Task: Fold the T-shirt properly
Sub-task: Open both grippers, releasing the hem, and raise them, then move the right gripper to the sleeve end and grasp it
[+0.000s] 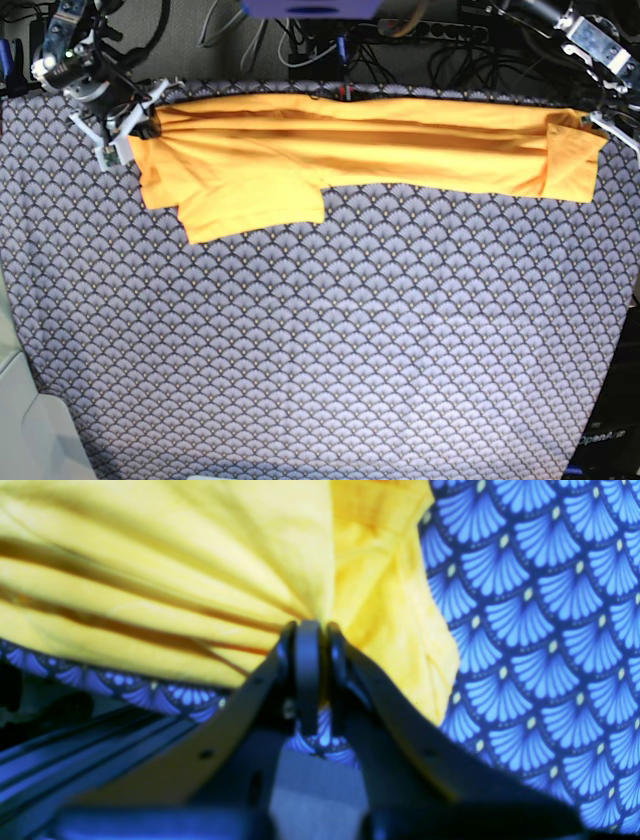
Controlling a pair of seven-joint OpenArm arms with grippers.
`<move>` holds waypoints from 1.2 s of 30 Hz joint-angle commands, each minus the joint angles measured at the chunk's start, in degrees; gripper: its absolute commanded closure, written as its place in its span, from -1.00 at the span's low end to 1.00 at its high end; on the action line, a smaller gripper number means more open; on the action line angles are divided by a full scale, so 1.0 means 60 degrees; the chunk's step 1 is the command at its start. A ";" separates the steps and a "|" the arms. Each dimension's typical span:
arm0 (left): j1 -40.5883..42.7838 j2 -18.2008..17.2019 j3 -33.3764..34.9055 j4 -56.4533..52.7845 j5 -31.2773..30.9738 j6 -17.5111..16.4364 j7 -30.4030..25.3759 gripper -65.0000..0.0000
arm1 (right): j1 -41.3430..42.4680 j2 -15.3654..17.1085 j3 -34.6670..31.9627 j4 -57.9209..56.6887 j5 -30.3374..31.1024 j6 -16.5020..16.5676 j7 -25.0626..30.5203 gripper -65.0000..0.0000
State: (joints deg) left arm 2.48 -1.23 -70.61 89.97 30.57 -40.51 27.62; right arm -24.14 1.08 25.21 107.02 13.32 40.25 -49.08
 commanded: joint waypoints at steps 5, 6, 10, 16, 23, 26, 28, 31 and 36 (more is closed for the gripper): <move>-0.0040 -0.0139 0.0010 0.0235 -0.0149 0.0085 -0.0185 0.11 | 0.0060 0.0091 0.0025 0.0134 -0.0001 -0.0042 -0.0326 0.55; -0.0040 -0.0124 0.0010 0.0235 -0.0149 0.0085 -0.0185 0.03 | 0.0060 0.0105 0.0025 0.0134 -0.0001 -0.0042 -0.0326 0.47; -0.0025 -0.0124 -0.0005 0.0235 -0.0164 0.0085 -0.0185 -0.01 | 0.0016 0.0120 0.0069 0.0163 -0.0001 -0.0042 -0.0311 0.16; -0.0054 -0.0124 -0.0019 0.0235 -0.0164 0.0085 -0.0185 -0.02 | 0.0060 0.0193 0.0640 0.0163 -0.0001 -0.0042 -0.0311 -0.06; -0.0260 -0.0285 -0.0019 0.0250 -0.0179 0.0085 0.0723 -0.02 | 0.0426 0.0237 0.1505 0.0192 0.0029 -0.0042 -0.0296 -0.07; -0.0274 -0.0446 -0.0019 0.0162 -0.0179 0.0085 0.0987 -0.02 | 0.0749 0.0340 0.1739 0.0207 0.0029 -0.0042 -0.0369 -0.07; -0.0274 -0.0461 -0.0019 0.0191 -0.0179 0.0085 0.1090 -0.02 | 0.0939 0.0545 0.1666 0.0222 0.0029 -0.0042 -0.0384 -0.07; -0.0274 -0.0461 -0.0019 0.0206 -0.0179 0.0085 0.1090 -0.02 | 0.1540 0.0721 0.1402 0.0222 0.0014 -0.0042 -0.0604 -0.07; -0.0274 -0.0402 -0.0019 0.0235 -0.0179 0.0085 0.1104 -0.02 | 0.3152 0.1307 0.0113 0.0148 0.0014 -0.0042 -0.2421 -0.07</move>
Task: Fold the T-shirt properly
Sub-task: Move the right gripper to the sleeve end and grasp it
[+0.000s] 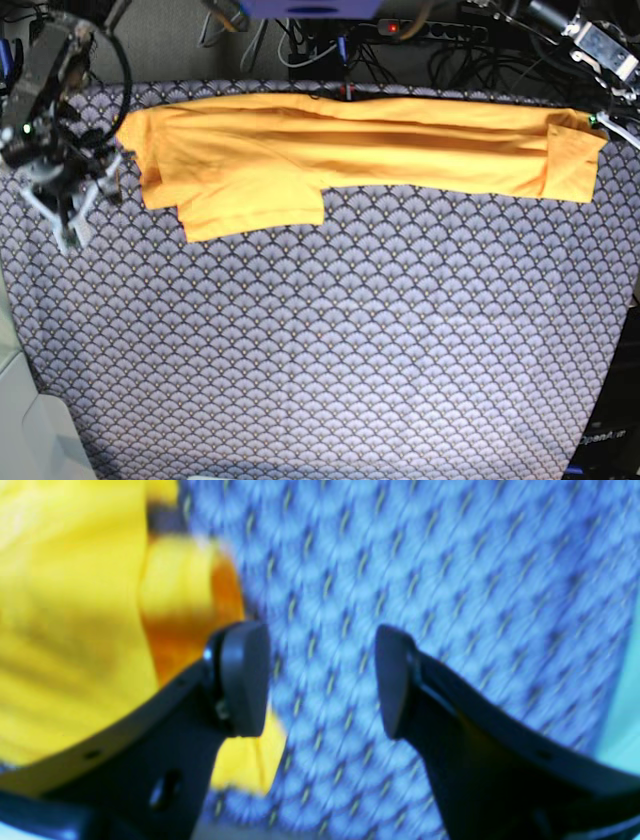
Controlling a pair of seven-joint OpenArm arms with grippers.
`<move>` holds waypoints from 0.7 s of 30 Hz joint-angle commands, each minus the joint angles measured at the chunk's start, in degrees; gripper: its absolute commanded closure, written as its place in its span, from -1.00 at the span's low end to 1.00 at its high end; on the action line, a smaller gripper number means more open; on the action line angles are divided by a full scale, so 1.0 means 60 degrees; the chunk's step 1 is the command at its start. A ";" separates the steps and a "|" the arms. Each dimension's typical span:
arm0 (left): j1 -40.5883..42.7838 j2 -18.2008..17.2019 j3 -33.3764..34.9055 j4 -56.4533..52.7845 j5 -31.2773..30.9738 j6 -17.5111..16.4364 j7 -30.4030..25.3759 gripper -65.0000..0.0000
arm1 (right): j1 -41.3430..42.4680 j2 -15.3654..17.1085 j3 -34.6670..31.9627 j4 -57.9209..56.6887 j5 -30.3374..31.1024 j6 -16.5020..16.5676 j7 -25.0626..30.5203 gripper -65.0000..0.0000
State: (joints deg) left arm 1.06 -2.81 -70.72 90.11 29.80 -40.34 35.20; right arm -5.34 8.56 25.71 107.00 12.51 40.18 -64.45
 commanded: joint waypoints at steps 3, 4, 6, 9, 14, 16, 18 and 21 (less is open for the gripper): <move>0.0021 -0.0125 -0.0001 0.0213 -0.0051 0.0056 -0.0160 -0.02 | 0.0854 0.0090 -0.0791 0.0123 0.0134 -0.0031 -0.0329 -0.07; 0.0021 -0.0125 -0.0001 0.0213 -0.0051 0.0056 -0.0160 -0.02 | 0.1074 0.0090 -0.1084 0.0035 0.0134 -0.0031 -0.0431 -0.07; 0.0036 -0.0125 -0.0001 0.0213 -0.0037 0.0056 -0.0160 -0.02 | 0.1528 0.0076 -0.1685 -0.0449 0.0134 -0.0031 -0.0490 -0.07; 0.0036 -0.0125 -0.0221 0.0213 -0.0022 0.0056 -0.0160 -0.02 | 0.1953 0.0061 -0.2183 -0.1914 0.0134 -0.0031 -0.0065 -0.07; -0.0008 -0.0169 -0.0704 0.0125 -0.0022 0.0056 -0.0160 -0.02 | 0.2202 0.0061 -0.2374 -0.3555 0.0149 -0.0031 0.1034 -0.07; 0.0021 -0.0155 -0.0704 0.0125 -0.0022 0.0056 -0.0160 -0.02 | 0.2349 0.0061 -0.2388 -0.4170 0.0149 -0.0031 0.1371 -0.07; 0.0036 -0.0155 -0.0704 0.0125 -0.0022 0.0056 -0.0160 -0.02 | 0.2422 0.0105 -0.2388 -0.4698 0.0149 -0.0031 0.1649 -0.07; 0.0036 -0.0125 -0.0704 0.0184 0.0007 0.0056 -0.0160 -0.02 | 0.2554 0.0134 -0.2388 -0.5284 0.0149 -0.0031 0.2016 -0.07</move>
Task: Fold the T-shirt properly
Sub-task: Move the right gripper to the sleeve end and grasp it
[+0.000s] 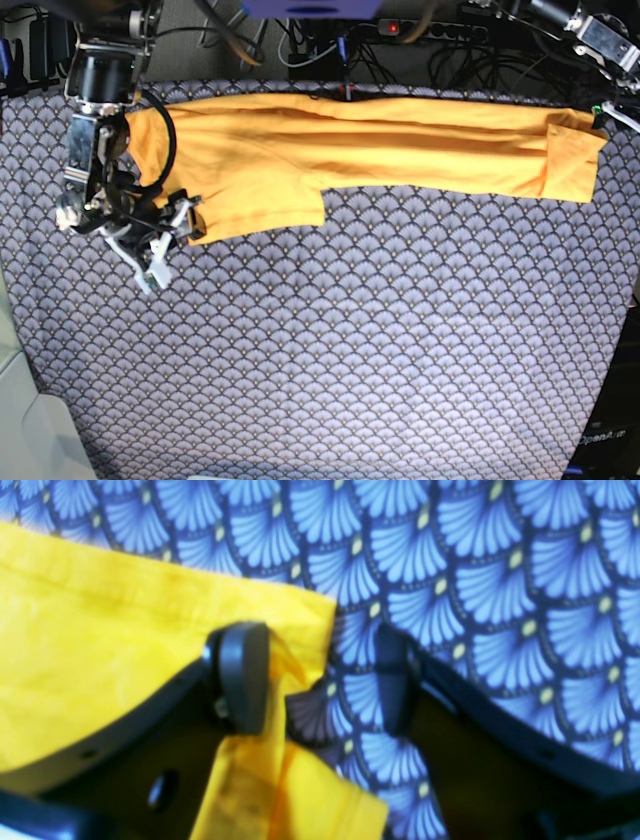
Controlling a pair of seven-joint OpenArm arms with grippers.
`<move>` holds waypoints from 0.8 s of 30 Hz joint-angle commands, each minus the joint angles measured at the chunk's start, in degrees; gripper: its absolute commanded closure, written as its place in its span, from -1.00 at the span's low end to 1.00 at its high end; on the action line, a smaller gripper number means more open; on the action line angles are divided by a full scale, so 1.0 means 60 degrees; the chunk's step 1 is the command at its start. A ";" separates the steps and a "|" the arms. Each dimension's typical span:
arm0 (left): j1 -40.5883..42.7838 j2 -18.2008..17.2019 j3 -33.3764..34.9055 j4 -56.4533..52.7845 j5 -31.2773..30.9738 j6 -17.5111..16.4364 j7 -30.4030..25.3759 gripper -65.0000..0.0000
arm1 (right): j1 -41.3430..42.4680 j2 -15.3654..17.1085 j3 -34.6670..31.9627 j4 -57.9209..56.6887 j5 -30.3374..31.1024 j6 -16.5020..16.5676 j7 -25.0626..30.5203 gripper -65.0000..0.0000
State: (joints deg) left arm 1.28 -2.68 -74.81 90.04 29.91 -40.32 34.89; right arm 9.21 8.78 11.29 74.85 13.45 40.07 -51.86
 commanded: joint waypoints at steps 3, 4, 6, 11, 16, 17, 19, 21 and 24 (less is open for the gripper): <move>-0.0015 -0.0133 -0.0023 0.0195 0.0048 0.0053 -0.0109 -0.02 | 0.0289 0.0171 0.0001 -0.0336 -0.0008 -0.0012 0.0049 -0.07; -0.0015 -0.0133 -0.0023 0.0210 0.0048 0.0053 -0.0109 -0.02 | 0.0318 0.0171 -0.0072 -0.0453 -0.0008 -0.0012 0.0049 -0.07; -0.0015 -0.0133 -0.0038 0.0210 0.0048 0.0053 -0.0109 -0.02 | 0.0303 0.0186 -0.0189 -0.0511 -0.0008 -0.0012 0.0078 -0.06; -0.0030 -0.0133 -0.0038 0.0224 0.0048 0.0053 -0.0109 -0.02 | 0.0201 0.0142 -0.0189 -0.0468 0.0022 -0.0012 0.0181 0.18; -0.0059 -0.0133 -0.0038 0.0210 0.0048 0.0053 -0.0109 -0.02 | -0.0107 0.0039 -0.0189 0.0060 0.0022 -0.0012 0.0122 0.92; -0.0059 -0.0133 -0.0038 0.0210 0.0048 0.0053 -0.0109 -0.02 | -0.0195 0.0025 -0.0189 0.0280 0.0022 -0.0012 0.0108 1.00; -0.0059 -0.0133 -0.0038 0.0210 0.0048 0.0053 -0.0109 -0.02 | -0.0415 0.0025 -0.0189 0.0851 0.0022 -0.0012 0.0093 1.00; -0.0059 -0.0133 -0.0038 0.0210 0.0048 0.0053 -0.0109 -0.02 | -0.0708 0.0025 -0.0189 0.1613 0.0036 -0.0012 0.0093 1.00; -0.0059 -0.0133 0.0006 0.0224 0.0048 0.0053 -0.0109 -0.02 | -0.1089 0.0025 -0.0189 0.2624 0.0051 -0.0012 0.0078 1.00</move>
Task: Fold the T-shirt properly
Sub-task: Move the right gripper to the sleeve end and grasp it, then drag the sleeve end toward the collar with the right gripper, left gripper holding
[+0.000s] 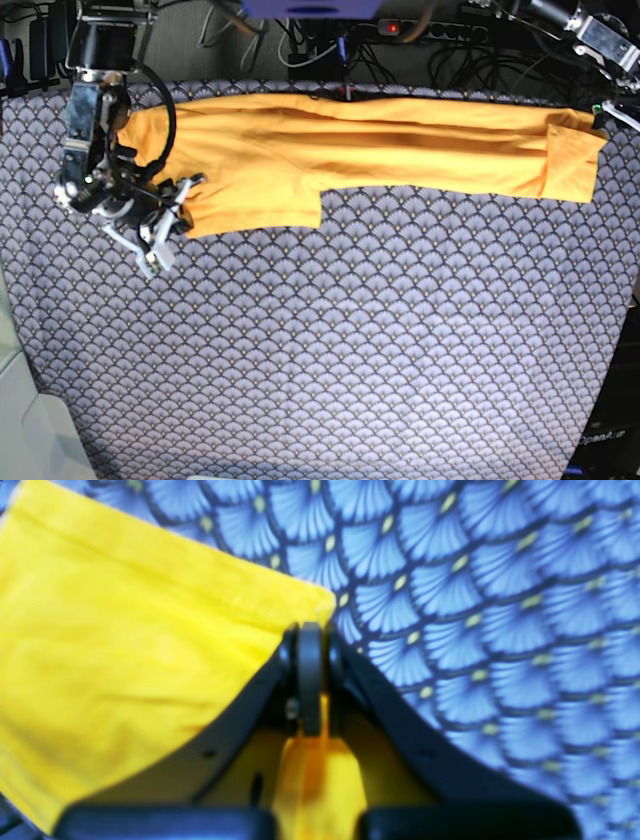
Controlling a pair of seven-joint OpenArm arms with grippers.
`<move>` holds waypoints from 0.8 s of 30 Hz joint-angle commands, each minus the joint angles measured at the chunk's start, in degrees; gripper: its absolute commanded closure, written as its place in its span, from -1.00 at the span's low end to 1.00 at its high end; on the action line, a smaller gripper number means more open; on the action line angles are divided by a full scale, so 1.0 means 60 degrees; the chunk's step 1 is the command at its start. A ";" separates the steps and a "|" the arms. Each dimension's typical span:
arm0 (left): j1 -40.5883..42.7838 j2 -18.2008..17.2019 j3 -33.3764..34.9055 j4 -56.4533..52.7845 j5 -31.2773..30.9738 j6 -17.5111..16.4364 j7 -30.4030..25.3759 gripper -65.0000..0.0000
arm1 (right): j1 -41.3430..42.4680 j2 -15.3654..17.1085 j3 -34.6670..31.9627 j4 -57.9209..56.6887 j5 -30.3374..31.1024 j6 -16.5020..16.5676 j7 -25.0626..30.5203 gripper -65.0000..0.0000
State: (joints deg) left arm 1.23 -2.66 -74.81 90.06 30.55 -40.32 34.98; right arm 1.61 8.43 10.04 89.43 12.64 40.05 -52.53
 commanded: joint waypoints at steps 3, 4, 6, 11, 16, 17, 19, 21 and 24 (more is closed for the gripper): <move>-0.0052 -0.0136 0.0006 0.0206 -0.0058 0.0053 -0.0123 -0.02 | -0.0158 0.0068 -0.0040 0.1029 0.0186 -0.0009 0.0177 1.00; -0.0052 -0.0136 0.0006 0.0191 -0.0058 0.0053 -0.0123 -0.02 | -0.0246 0.0068 -0.0172 0.1264 0.0186 -0.0009 0.0177 1.00; -0.0052 -0.0136 0.0006 0.0162 -0.0058 0.0053 -0.0123 -0.02 | -0.0480 0.0098 -0.0436 0.1718 0.0186 -0.0009 0.0045 1.00; -0.0037 -0.0151 0.0006 0.0162 -0.0043 0.0053 -0.0123 -0.02 | -0.1242 0.0098 -0.0582 0.3007 0.0200 -0.0009 -0.0277 1.00; -0.0008 -0.0224 -0.0009 0.0133 -0.0043 0.0053 -0.0123 -0.02 | -0.2033 0.0141 -0.0612 0.3769 0.0200 -0.0009 -0.0160 1.00; -0.0008 -0.0239 -0.0009 0.0118 -0.0043 0.0053 -0.0153 -0.02 | -0.2107 0.0185 -0.0612 0.3769 0.0200 -0.0009 -0.0160 1.00; -0.0008 -0.0239 -0.0009 0.0118 -0.0043 0.0053 -0.0153 -0.02 | -0.2326 0.0376 -0.0597 0.3784 0.0200 -0.0009 0.0030 1.00; -0.0037 -0.0253 -0.0009 0.0118 -0.0043 0.0053 -0.0138 -0.02 | -0.2663 0.0435 -0.0597 0.3799 0.0200 -0.0009 0.0426 1.00; -0.0096 -0.0195 0.0021 0.0250 -0.0058 0.0053 -0.0109 -0.02 | -0.3191 0.0566 -0.0553 0.3799 0.0200 -0.0009 0.1012 1.00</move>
State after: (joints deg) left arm 1.08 -2.85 -74.81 90.17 30.57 -40.34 35.05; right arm -18.22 11.16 6.42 111.18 13.39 40.21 -47.79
